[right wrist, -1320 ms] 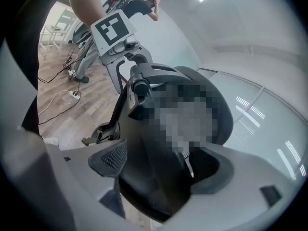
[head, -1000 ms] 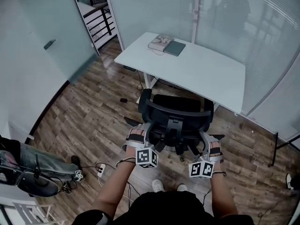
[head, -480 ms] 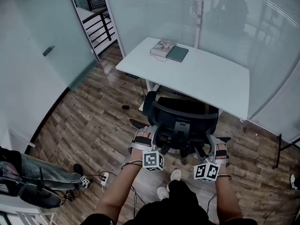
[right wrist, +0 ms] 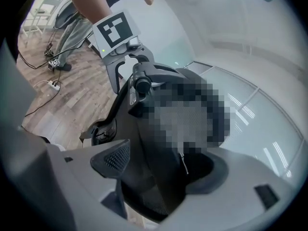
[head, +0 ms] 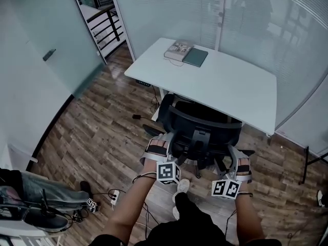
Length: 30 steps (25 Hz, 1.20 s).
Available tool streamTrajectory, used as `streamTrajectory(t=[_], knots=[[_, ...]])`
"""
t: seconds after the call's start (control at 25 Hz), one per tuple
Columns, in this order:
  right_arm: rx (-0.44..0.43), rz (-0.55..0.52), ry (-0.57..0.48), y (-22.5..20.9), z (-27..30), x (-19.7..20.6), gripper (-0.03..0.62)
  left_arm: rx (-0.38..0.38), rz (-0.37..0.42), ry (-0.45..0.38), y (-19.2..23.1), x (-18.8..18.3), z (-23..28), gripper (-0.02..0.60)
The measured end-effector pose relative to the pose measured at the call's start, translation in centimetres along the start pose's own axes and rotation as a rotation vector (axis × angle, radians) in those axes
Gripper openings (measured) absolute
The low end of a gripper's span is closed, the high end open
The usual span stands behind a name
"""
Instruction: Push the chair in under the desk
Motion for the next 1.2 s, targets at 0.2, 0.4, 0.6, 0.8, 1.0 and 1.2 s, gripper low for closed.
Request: streamTrajectory(t=[0.2,0.4,0.6,0.8,1.0,1.2], knots=[[-0.014,-0.027,0.069,-0.1,2.1,0.2,0.351,-0.007,0.030,-0.006,1.1,0.4,1.4,0.505],[-0.031,-0.083,0.103,0.4,3.6,-0.4,0.365,0.001,0.025,0.008,2.9,1.5,2.9,0.506],[0.001,-0.060,0.121,0.5,6.0,-1.1,0.370,0.007,0.028,0.008,5.3,2.7,4.6,0.506],[0.006,-0.051,0.137,0.0,7.7,-0.5,0.370,0.014,0.056,0.007,6.5,2.6,6.0,0.509],[-0.002,-0.103,0.160,-0.3,9.1,-0.2,0.370,0.059,0.108,0.030,7.6,2.8,7.1,0.509],[0.016,-0.081,0.166,-1.3,10.6,0.7,0.370,0.072,0.051,-0.004,9.7,1.9,8.5,0.509]])
Point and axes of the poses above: the fingertips, and each gripper's own axes: z forward along the fingers, y to its left, x out of its underside, the point moved 7 cm from there along -z, backward along the fingers, and after that the axes turned 14 degrees about x, right-handed, at the moved point
